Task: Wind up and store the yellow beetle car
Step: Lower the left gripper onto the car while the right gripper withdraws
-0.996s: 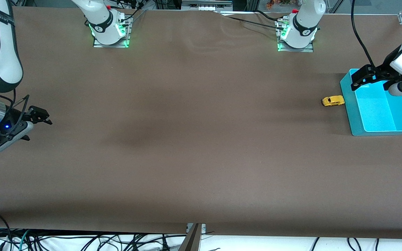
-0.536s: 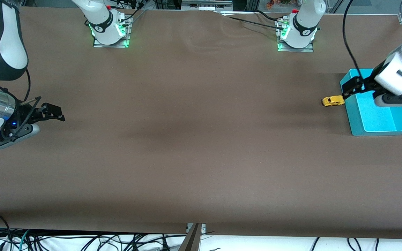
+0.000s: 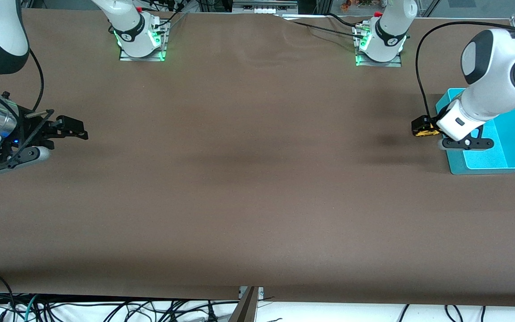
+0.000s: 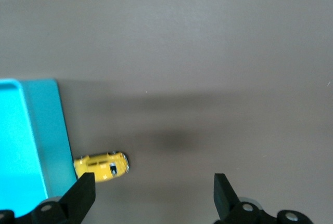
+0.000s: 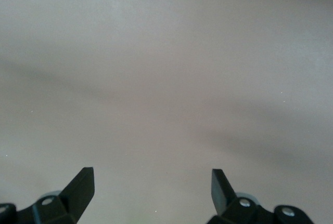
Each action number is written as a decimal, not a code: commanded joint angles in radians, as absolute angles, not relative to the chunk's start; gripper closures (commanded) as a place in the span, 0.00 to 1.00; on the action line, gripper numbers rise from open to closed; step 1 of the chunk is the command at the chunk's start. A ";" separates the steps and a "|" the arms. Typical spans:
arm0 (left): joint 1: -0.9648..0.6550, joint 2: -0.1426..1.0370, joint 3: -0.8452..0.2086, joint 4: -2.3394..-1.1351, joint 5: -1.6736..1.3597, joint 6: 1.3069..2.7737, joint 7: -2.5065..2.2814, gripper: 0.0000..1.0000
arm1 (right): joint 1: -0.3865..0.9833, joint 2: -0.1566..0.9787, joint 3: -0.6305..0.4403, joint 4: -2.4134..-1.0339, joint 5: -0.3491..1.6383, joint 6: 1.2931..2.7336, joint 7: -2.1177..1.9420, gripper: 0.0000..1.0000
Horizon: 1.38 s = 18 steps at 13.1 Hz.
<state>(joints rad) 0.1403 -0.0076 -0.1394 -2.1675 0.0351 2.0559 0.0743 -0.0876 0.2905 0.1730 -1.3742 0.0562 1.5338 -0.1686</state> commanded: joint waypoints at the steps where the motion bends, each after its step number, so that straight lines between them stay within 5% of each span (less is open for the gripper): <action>1: 0.202 -0.025 -0.146 -2.342 0.038 2.273 0.321 0.00 | -0.094 0.276 0.173 -1.362 0.043 1.517 -0.141 0.01; 7: 0.265 0.090 -0.144 -2.460 0.046 2.446 0.804 0.00 | -0.097 0.195 0.109 -1.367 -0.054 1.575 -0.143 0.01; 18: 0.432 0.215 -0.144 -2.526 0.227 2.549 1.275 0.00 | 0.009 0.081 -0.038 -1.531 -0.038 1.516 -0.124 0.01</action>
